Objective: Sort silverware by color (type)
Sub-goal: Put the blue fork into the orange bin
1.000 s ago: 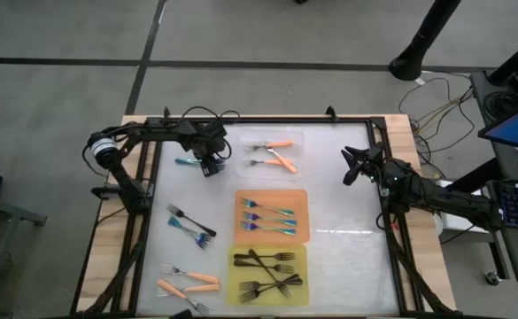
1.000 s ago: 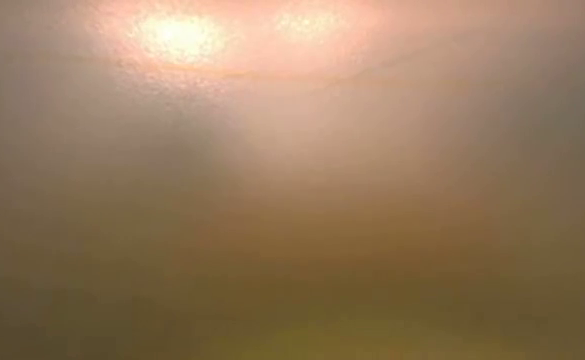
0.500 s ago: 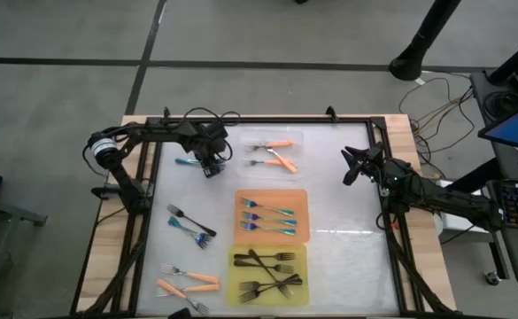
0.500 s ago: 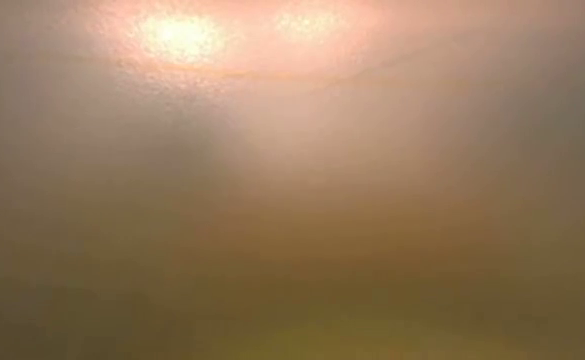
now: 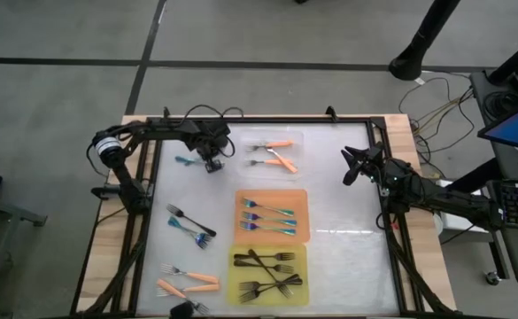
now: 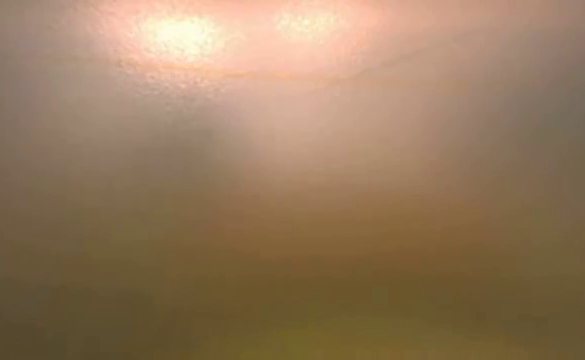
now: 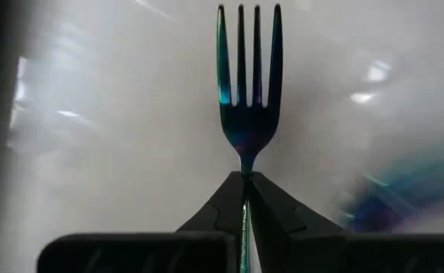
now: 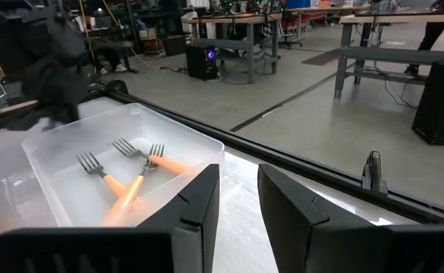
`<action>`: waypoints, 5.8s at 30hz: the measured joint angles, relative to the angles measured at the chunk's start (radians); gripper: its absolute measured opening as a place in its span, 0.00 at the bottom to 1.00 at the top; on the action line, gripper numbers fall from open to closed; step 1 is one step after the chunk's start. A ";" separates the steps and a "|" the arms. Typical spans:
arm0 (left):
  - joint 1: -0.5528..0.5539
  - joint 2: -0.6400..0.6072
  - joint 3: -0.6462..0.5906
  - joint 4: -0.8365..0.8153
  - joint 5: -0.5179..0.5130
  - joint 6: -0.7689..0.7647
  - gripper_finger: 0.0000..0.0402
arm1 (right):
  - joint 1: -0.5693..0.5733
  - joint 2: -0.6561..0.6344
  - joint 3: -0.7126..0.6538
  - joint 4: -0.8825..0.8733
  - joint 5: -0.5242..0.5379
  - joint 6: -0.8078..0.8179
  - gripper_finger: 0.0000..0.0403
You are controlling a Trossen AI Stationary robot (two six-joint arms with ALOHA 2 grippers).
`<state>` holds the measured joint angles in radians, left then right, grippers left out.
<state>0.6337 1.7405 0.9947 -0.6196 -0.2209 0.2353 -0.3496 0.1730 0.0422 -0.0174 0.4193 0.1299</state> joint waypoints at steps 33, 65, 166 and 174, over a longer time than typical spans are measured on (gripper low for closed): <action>-0.214 -0.007 0.333 -0.217 -0.040 -0.151 0.00 | 0.000 0.000 0.000 0.000 0.000 0.000 0.21; -0.675 0.140 0.467 -0.025 0.237 -0.343 0.00 | 0.000 0.000 0.000 0.000 0.000 0.000 0.21; -0.150 -0.364 -0.305 0.052 0.125 0.106 0.19 | 0.000 0.000 0.000 0.000 0.000 0.000 0.21; -0.127 -0.313 -0.316 0.191 0.062 0.240 0.19 | 0.000 0.000 0.000 0.000 0.000 0.000 0.21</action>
<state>0.5063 1.4279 0.6787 -0.4286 -0.1585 0.4748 -0.3496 0.1730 0.0425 -0.0174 0.4194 0.1299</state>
